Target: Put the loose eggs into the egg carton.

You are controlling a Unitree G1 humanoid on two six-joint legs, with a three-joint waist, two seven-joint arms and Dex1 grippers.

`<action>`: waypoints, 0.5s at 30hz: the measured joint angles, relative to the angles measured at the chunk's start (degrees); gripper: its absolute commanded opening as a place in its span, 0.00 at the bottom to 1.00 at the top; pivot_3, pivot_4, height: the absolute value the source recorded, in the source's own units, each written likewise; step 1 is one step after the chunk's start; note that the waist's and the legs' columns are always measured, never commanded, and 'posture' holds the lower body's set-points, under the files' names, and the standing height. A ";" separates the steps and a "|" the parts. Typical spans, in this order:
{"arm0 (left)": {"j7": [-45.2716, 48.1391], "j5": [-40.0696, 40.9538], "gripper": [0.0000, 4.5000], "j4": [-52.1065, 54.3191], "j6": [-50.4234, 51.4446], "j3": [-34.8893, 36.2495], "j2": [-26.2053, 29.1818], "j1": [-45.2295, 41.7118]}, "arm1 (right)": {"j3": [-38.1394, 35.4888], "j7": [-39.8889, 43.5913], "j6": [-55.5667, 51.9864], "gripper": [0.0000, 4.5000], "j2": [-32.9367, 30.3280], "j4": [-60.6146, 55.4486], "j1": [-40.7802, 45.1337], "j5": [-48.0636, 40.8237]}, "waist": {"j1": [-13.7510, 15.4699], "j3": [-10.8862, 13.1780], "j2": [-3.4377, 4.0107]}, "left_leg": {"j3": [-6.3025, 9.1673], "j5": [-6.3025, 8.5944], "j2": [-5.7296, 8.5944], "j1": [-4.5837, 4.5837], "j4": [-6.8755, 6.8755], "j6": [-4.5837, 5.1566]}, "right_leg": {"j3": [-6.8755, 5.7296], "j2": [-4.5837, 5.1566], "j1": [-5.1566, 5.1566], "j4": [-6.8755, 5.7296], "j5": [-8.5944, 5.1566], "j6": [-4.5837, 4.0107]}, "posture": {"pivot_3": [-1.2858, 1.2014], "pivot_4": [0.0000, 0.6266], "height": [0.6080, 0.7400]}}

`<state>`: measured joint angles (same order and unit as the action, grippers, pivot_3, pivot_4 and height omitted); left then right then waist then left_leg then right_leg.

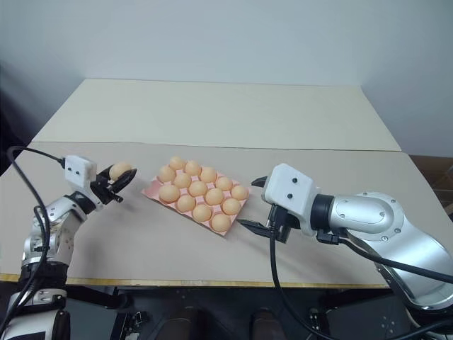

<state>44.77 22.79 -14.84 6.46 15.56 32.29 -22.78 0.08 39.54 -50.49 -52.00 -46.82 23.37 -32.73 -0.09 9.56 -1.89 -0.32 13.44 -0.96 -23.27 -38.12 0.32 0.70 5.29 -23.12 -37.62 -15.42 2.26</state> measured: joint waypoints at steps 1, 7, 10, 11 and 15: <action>1.66 0.34 0.38 0.88 -0.13 -0.28 0.01 0.47 | 0.01 -0.26 0.00 1.00 0.15 0.00 0.00 0.01 | -0.01 0.00 0.00 | 0.00 0.00 0.00 0.01 0.00 0.00 | 0.00 -0.01 0.00 -0.01 0.00 0.00 | 0.52 0.24 1.00; 6.41 -0.21 0.38 1.16 -0.50 -4.46 -0.75 1.01 | 0.02 -1.54 0.00 1.00 0.60 -0.46 -0.16 0.02 | -0.05 0.00 0.00 | 0.01 -0.01 0.00 0.02 -0.01 0.01 | -0.01 -0.06 0.01 -0.02 0.00 0.00 | 0.52 0.24 1.00; 6.84 -1.08 0.38 -0.35 -1.43 -5.56 -1.20 0.12 | -0.03 -2.47 -0.04 1.00 0.62 -1.13 -0.42 0.00 | -0.05 0.00 0.00 | 0.01 0.00 0.00 -0.01 -0.01 0.01 | -0.01 -0.06 0.00 0.01 0.00 0.00 | 0.52 0.24 1.00; 7.14 -1.17 0.38 -0.80 -1.53 -5.72 -1.36 -0.28 | -0.09 -2.68 -0.11 1.00 0.62 -1.17 -0.64 0.00 | -0.05 0.00 0.00 | 0.01 0.00 0.00 -0.01 -0.01 0.01 | -0.02 -0.06 0.00 0.01 0.00 0.00 | 0.52 0.24 1.00; 8.55 -2.12 0.65 -2.47 -3.22 -6.44 -1.42 -1.41 | -0.21 -3.59 -0.33 1.00 0.61 -1.59 -1.77 0.00 | -0.04 0.00 0.00 | 0.01 0.00 0.01 0.00 -0.01 0.01 | -0.01 -0.05 0.00 0.00 0.00 0.00 | 0.52 0.24 1.00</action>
<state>53.32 20.67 -17.30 3.23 9.11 30.86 -24.19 -0.13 35.95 -50.82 -51.39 -48.41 21.60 -32.73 -0.13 9.56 -1.89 -0.32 13.44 -0.94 -23.27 -38.13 0.33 0.69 5.24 -23.12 -37.62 -15.42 2.26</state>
